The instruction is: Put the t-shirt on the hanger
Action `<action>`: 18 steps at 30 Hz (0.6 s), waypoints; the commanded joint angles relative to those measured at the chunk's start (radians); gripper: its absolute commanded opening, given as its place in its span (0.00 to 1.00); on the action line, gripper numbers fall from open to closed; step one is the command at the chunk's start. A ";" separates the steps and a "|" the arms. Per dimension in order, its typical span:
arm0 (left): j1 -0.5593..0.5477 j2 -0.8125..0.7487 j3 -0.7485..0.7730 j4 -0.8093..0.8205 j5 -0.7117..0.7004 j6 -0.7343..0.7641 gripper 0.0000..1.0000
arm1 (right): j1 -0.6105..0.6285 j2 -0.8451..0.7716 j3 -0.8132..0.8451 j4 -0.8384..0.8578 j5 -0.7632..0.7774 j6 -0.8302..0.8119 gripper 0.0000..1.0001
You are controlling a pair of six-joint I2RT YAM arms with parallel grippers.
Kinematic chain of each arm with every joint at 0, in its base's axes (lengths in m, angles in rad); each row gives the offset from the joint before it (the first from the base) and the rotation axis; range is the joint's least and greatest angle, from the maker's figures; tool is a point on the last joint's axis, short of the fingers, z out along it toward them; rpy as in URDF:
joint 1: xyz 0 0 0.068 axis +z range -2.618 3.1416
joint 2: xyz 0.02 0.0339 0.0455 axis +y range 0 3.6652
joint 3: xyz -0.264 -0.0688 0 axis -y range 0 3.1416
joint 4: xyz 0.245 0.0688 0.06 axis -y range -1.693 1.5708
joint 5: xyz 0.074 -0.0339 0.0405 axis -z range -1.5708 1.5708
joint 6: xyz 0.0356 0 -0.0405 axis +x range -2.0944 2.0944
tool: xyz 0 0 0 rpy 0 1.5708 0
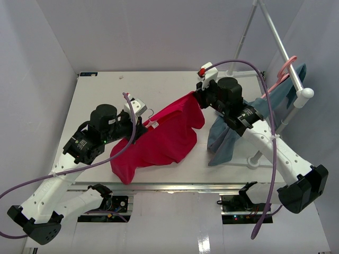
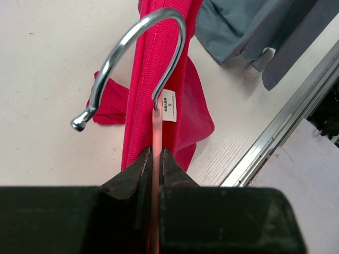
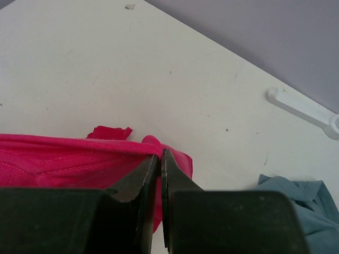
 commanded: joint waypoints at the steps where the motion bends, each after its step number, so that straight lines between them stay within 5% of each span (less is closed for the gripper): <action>1: 0.001 -0.036 0.011 -0.019 0.022 0.023 0.00 | -0.028 0.047 0.066 -0.034 -0.007 -0.007 0.08; 6: 0.002 -0.045 0.009 -0.012 0.055 0.032 0.00 | -0.052 0.097 0.097 -0.108 -0.020 0.005 0.10; 12: 0.000 -0.035 0.004 -0.005 0.078 0.030 0.00 | -0.054 0.077 0.156 -0.211 -0.111 0.001 0.39; 18: 0.001 -0.033 -0.003 0.000 0.092 0.028 0.00 | -0.053 -0.029 0.127 -0.212 -0.176 -0.001 0.45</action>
